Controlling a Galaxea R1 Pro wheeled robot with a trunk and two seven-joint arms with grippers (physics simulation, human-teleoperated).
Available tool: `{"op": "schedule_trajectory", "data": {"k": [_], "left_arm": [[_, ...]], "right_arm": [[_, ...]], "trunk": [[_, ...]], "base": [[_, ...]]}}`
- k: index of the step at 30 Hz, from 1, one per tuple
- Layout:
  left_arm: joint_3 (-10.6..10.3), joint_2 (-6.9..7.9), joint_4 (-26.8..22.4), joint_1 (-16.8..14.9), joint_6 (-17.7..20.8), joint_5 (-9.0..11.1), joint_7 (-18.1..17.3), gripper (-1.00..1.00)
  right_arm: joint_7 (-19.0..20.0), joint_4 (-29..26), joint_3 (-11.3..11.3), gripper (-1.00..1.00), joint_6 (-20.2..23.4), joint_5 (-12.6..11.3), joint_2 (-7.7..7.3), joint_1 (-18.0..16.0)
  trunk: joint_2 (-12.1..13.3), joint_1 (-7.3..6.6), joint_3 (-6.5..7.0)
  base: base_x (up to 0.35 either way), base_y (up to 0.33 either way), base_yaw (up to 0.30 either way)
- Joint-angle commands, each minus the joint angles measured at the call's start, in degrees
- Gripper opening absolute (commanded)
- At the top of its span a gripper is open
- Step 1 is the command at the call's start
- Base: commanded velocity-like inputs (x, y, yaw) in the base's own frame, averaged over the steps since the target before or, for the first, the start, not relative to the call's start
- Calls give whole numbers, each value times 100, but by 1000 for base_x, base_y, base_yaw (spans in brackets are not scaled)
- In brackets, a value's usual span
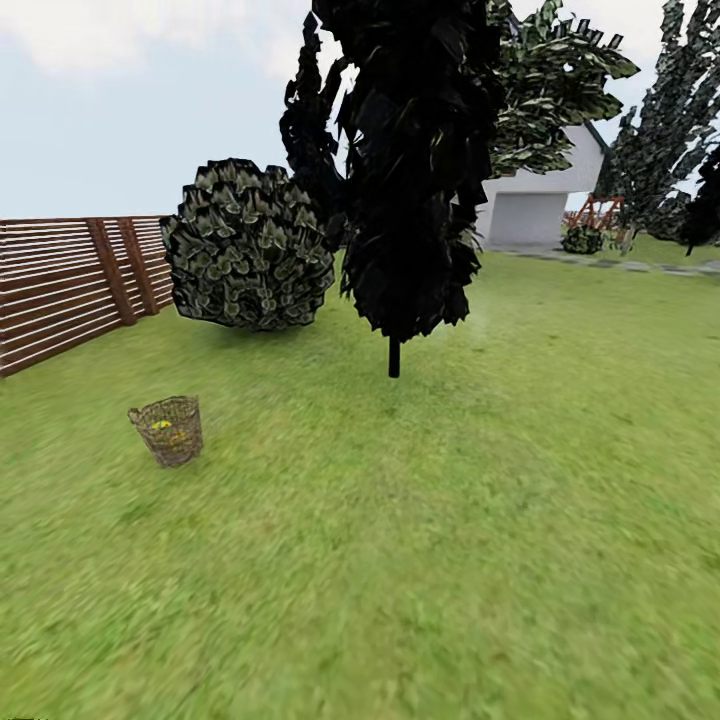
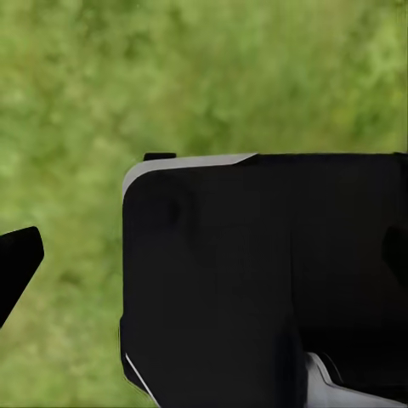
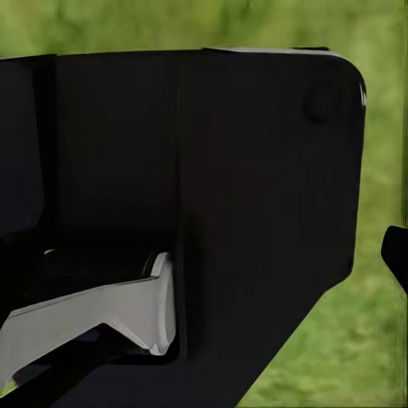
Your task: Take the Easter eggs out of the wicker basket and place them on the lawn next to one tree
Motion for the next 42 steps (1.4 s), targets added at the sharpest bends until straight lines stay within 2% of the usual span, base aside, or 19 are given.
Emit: {"op": "schedule_trajectory", "data": {"k": [1,8,22,42], "left_arm": [[-1,0,7,-6,-21,-2,-2,100],[-2,0,7,-6,-21,-2,-2,100],[-2,0,9,-6,-72,-2,-2,100],[-2,0,10,-6,-73,-2,-2,100]], "right_arm": [[4,-4,-6,100,-13,-3,-1,0],[4,-4,-8,100,-13,-3,-2,-1],[1,-2,-10,100,-13,-3,3,-2],[0,11,-8,100,-13,-3,10,0]], "trunk": [[-11,7,-9],[-11,7,-1],[-11,7,1],[-11,7,1]], "base": [[323,-111,274],[304,-153,240],[273,-198,75],[268,-204,277]]}}
